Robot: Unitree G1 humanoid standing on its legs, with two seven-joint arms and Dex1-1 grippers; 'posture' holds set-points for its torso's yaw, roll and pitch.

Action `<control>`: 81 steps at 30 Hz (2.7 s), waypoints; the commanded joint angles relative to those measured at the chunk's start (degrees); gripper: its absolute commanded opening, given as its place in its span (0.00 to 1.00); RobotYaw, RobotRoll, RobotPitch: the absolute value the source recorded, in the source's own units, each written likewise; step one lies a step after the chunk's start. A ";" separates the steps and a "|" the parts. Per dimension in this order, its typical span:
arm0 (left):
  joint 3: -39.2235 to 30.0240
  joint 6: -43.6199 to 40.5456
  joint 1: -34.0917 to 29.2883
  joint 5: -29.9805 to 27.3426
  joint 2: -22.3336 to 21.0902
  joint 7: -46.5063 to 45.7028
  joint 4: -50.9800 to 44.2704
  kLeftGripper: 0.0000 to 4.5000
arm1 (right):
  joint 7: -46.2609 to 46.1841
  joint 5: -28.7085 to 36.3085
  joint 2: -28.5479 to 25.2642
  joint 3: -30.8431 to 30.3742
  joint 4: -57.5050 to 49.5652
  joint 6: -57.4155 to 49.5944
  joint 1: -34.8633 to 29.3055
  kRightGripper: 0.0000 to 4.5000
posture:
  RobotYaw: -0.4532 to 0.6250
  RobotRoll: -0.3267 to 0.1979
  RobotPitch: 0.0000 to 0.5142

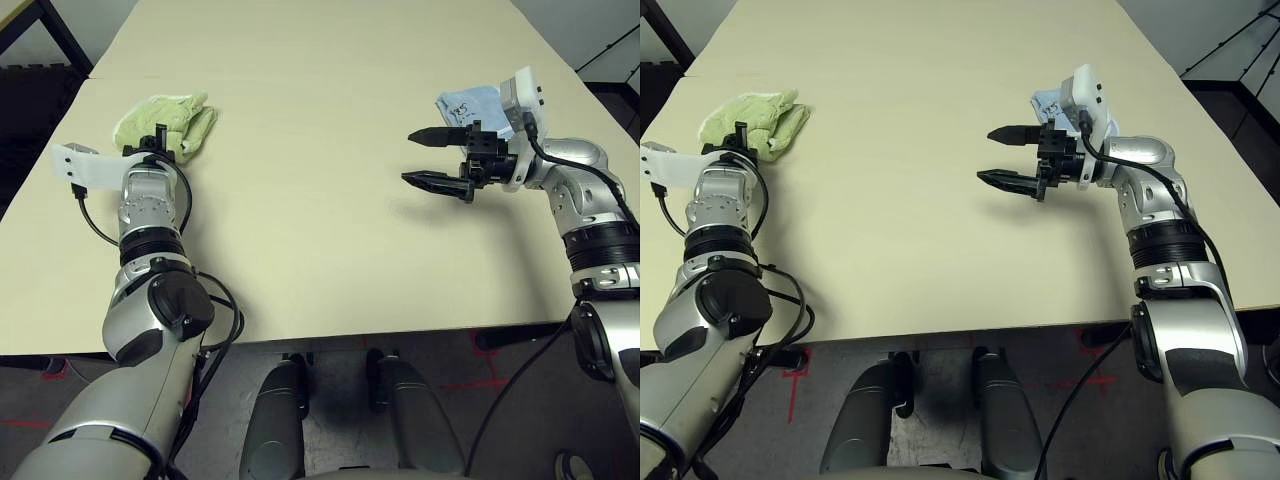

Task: Fold the towel and set it aside.

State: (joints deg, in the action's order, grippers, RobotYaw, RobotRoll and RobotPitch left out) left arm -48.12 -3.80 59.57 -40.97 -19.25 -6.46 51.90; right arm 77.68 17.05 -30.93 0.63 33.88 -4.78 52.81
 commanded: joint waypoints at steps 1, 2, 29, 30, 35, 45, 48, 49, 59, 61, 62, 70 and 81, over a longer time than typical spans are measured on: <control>0.50 0.42 -1.51 -0.57 0.06 -1.01 -1.74 0.01 | 0.16 -0.09 0.07 0.06 0.88 0.87 0.53 1.00 | 0.39 0.62 0.39; 0.77 0.12 -1.70 -0.44 0.06 -1.15 -2.08 0.01 | 0.15 -0.10 0.13 0.05 1.01 0.94 0.61 1.00 | 0.39 0.62 0.39; 37.79 -36.90 -26.56 -0.53 -25.33 32.14 -59.03 0.99 | -22.35 -1.73 4.71 6.10 12.49 5.20 2.57 1.00 | 0.42 0.62 0.36; 38.22 -32.50 -25.08 2.47 -23.18 31.42 -55.95 0.99 | -27.22 -3.00 5.45 6.47 13.10 5.90 2.29 1.00 | 0.42 0.62 0.36; 39.02 -9.49 -19.39 16.95 -11.97 25.53 -37.92 0.99 | -46.90 -5.14 9.69 9.88 17.13 9.25 2.25 1.00 | 0.40 0.62 0.37; 36.89 19.51 -12.52 30.57 -3.46 13.78 -4.77 0.99 | -64.07 -6.98 12.09 14.23 31.70 26.01 3.42 1.00 | 0.37 0.62 0.36; 36.05 22.80 -12.78 30.64 -3.80 14.94 -1.59 0.99 | -61.87 -8.26 12.05 13.16 33.07 29.81 1.94 1.00 | 0.36 0.62 0.35; 35.84 23.38 -12.98 30.59 -4.24 15.44 -0.84 0.99 | -60.90 -8.20 12.01 13.20 33.37 30.57 1.45 1.00 | 0.35 0.62 0.34; 34.17 27.97 -15.09 31.96 -7.72 16.73 2.50 0.99 | -59.05 -6.60 11.49 15.53 34.49 32.05 0.43 1.00 | 0.34 0.62 0.32; 33.79 27.17 -15.82 31.42 -8.11 18.28 2.19 0.99 | -58.04 -6.47 11.31 15.62 34.47 32.02 0.69 1.00 | 0.34 0.62 0.32; 33.56 26.49 -16.17 31.04 -8.32 19.06 2.01 0.99 | -57.36 -6.44 11.22 15.61 34.47 32.07 0.83 1.00 | 0.34 0.62 0.32; 30.90 24.20 -19.61 29.21 -9.55 20.97 0.37 0.99 | -54.79 -6.58 11.38 15.84 34.51 31.10 2.05 1.00 | 0.34 0.62 0.32; 29.26 24.30 -18.90 29.71 -10.10 19.27 -0.43 0.99 | -55.85 -7.04 11.28 15.84 34.46 29.64 2.15 1.00 | 0.35 0.62 0.32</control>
State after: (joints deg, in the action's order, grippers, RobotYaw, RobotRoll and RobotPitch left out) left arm -18.48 20.91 40.43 -11.25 -28.43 13.27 52.25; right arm 22.28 10.11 -19.33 16.31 67.52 25.60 55.05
